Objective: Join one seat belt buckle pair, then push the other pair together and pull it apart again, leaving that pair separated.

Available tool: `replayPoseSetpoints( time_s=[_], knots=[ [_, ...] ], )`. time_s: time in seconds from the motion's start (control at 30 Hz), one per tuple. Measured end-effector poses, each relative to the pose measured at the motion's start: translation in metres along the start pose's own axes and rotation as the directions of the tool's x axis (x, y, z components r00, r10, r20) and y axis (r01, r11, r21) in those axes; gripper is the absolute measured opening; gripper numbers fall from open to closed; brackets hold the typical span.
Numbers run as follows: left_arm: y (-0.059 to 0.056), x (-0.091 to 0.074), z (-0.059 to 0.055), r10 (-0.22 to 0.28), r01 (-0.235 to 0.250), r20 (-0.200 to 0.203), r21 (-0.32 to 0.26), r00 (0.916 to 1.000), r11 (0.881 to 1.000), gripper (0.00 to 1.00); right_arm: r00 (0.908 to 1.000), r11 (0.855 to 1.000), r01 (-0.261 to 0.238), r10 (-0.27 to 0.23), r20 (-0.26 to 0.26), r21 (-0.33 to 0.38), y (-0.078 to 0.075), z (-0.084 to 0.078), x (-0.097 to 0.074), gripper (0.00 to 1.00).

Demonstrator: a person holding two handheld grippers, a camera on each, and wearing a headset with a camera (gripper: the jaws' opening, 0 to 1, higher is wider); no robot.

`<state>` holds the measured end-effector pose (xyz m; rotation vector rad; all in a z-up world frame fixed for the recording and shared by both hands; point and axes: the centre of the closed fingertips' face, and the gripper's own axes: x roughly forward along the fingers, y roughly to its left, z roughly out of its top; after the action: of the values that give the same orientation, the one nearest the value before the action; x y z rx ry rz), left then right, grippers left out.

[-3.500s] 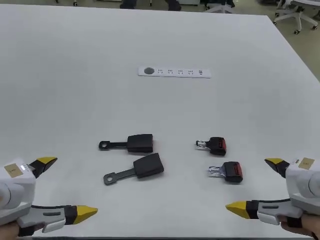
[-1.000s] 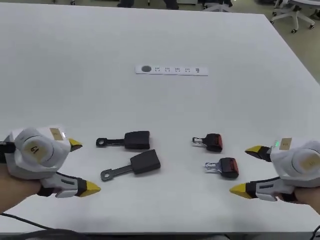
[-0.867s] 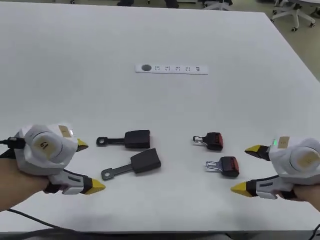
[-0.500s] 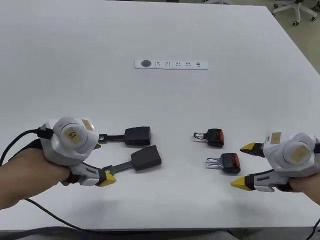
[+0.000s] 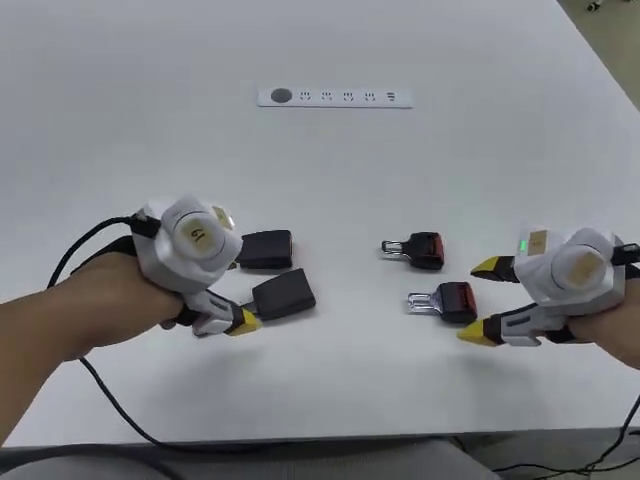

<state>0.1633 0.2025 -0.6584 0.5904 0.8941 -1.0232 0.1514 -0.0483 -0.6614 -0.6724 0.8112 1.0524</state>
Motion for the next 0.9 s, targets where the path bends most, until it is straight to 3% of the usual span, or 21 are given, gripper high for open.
replayPoseSetpoints(
  time_s=[0.17,0.3,0.43,0.63,0.77,0.9],
  knots=[
    [-0.005,0.013,0.012,-0.059,0.059,0.038,0.003,0.9975,0.998,0.52,0.9994,0.999,-0.029,0.028,-0.021,-0.022,-0.006,-0.004,0.012,0.46],
    [-0.009,0.022,0.012,-0.093,0.091,0.024,0.071,0.9954,0.993,0.50,0.9981,0.998,-0.053,0.052,-0.032,-0.037,-0.007,-0.006,0.016,0.44],
    [-0.007,0.033,0.005,-0.102,0.103,-0.013,0.122,0.9947,0.987,0.48,0.9957,0.995,-0.080,0.077,-0.051,-0.052,-0.005,-0.010,0.017,0.41],
    [-0.012,0.034,0.006,-0.128,0.131,-0.027,0.174,0.9914,0.976,0.38,0.9948,0.993,-0.086,0.081,-0.063,-0.081,-0.010,-0.015,0.021,0.44],
    [-0.009,0.038,0.001,-0.121,0.130,-0.053,0.219,0.9912,0.967,0.37,0.9940,0.992,-0.096,0.091,-0.060,-0.087,-0.009,-0.015,0.023,0.42],
    [-0.011,0.036,0.004,-0.120,0.132,-0.064,0.233,0.9906,0.964,0.35,0.9928,0.990,-0.109,0.104,-0.058,-0.091,-0.009,-0.014,0.026,0.40]
  ],
)
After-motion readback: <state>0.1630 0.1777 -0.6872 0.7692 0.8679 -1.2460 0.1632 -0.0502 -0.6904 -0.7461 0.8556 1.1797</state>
